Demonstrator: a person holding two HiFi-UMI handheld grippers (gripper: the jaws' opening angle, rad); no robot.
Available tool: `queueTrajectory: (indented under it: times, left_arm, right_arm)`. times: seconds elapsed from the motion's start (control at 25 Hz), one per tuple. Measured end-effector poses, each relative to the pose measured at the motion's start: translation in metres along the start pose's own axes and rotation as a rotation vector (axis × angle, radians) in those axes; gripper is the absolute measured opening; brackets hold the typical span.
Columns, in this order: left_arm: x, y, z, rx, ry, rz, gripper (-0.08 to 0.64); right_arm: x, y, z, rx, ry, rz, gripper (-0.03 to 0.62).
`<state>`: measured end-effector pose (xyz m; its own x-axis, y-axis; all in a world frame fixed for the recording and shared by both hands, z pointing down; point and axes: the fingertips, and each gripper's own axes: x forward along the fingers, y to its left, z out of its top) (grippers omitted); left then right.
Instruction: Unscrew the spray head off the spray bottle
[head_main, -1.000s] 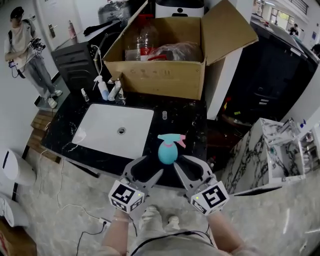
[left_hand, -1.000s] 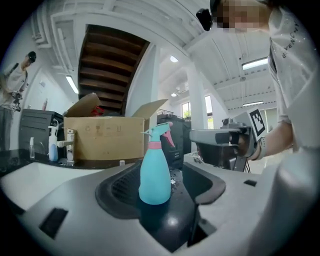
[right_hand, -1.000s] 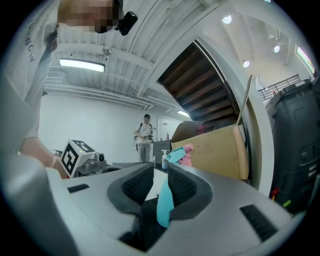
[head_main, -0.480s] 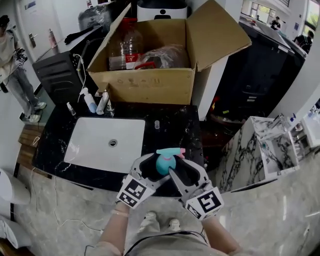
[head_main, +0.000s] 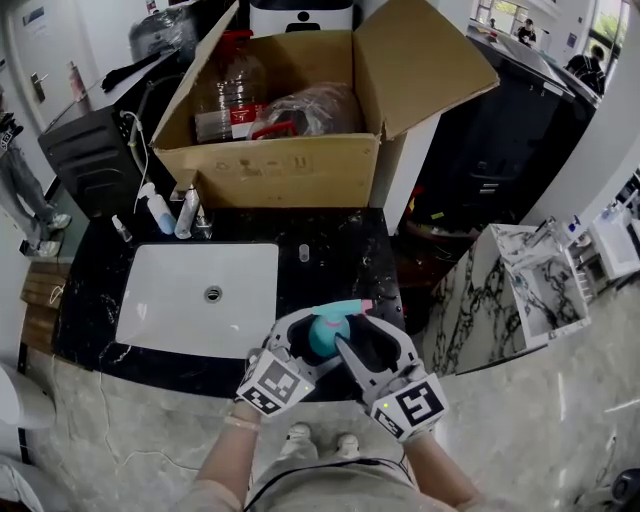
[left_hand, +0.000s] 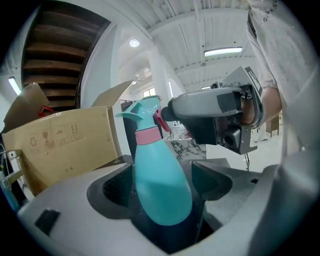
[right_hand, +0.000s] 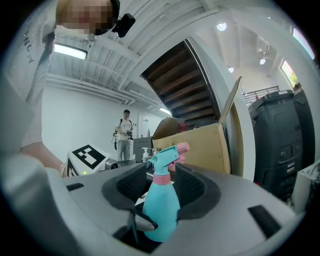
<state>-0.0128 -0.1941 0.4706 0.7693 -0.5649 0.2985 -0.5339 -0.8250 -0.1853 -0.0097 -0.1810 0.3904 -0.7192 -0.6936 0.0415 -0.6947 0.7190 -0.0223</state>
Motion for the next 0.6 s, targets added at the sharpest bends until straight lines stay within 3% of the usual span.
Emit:
queueTrajectory:
  times: [0.32, 0.6]
  left_arm:
    - [0.0098, -0.0032, -0.0023, 0.053, -0.016, 0.023, 0.369]
    - [0.0107, -0.0063, 0.0002, 0.056, -0.011, 0.042, 0.322]
  right_arm:
    - [0.0017, -0.0002, -0.0041, -0.009, 0.025, -0.016, 0.178]
    - [-0.003, -0.0067, -0.0053, 0.009, 0.025, -0.052, 0.186]
